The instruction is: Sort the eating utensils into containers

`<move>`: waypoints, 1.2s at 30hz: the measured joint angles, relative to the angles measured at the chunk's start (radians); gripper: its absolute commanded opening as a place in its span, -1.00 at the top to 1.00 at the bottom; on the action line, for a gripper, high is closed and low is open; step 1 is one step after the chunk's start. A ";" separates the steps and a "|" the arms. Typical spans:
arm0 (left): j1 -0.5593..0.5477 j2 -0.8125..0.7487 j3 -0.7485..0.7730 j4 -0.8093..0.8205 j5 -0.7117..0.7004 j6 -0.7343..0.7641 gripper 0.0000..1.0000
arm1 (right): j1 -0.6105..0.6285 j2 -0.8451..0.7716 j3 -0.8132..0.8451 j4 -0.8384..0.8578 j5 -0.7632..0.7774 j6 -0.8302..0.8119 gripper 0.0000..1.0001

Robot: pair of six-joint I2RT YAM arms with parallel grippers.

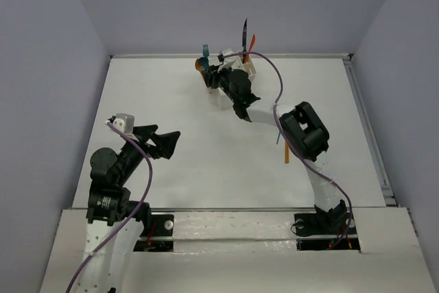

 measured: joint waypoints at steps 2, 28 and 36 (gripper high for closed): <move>0.004 0.000 0.000 0.000 0.000 0.000 -0.98 | 0.000 -0.004 -0.027 0.002 -0.001 0.000 -0.02; 0.036 -0.035 0.000 0.001 -0.001 0.000 -0.98 | -0.259 -0.920 -0.758 -0.811 0.235 0.246 0.54; 0.030 -0.041 0.000 0.000 0.000 0.000 -0.98 | -0.348 -0.920 -0.802 -1.001 0.214 0.276 0.20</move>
